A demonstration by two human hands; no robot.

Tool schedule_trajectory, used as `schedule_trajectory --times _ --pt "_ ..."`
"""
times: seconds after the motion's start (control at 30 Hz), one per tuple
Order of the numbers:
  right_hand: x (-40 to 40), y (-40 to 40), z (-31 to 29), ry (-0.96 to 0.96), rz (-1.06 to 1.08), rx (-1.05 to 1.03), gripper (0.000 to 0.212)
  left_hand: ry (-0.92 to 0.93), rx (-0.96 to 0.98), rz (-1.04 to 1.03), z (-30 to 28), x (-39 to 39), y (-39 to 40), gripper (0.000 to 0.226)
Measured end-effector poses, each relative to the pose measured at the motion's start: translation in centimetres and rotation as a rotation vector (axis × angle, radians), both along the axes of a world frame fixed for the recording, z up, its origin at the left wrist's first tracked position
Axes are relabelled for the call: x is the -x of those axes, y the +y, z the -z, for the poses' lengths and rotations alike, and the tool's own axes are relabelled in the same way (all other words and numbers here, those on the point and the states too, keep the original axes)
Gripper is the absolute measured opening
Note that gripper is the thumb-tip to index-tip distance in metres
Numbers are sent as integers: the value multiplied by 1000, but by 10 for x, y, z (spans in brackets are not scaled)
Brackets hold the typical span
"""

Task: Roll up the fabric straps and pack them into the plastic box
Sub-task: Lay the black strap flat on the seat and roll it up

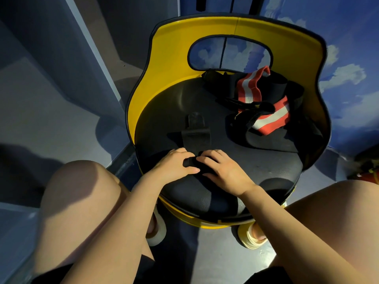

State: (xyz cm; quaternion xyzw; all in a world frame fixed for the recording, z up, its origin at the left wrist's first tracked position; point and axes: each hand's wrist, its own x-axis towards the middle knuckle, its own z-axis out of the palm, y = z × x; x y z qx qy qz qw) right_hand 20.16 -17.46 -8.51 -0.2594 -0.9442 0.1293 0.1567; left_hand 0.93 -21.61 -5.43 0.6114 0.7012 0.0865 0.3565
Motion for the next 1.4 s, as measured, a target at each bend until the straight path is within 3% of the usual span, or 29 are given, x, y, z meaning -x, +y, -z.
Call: schedule_trajectory --times 0.23,0.4,0.47,0.63,0.73,0.87,1.1,1.27,1.4 --pt "3 10 -9 62 95 341 53 315 -291 121 1 -13 -12 69" --pt "5 17 -18 15 121 478 55 297 -336 126 2 -13 -13 56" --pt "4 16 -16 -9 123 469 56 245 -291 123 -2 -11 -10 53" --pt "-3 5 -9 -26 57 144 63 51 -82 83 -5 -2 -5 53" --pt "-3 -1 -7 -49 19 59 62 -37 -1 51 -3 1 -5 54" --pt "-2 3 -9 -19 57 187 58 49 -79 97 -6 -2 -8 63" --pt "5 10 -24 -39 148 396 58 410 -333 197 -4 -11 -12 69" --pt "7 14 -27 -43 177 488 54 312 -337 174 -6 -13 -9 58" --pt "5 16 -30 350 556 548 27 201 -279 125 -8 -12 -7 54"
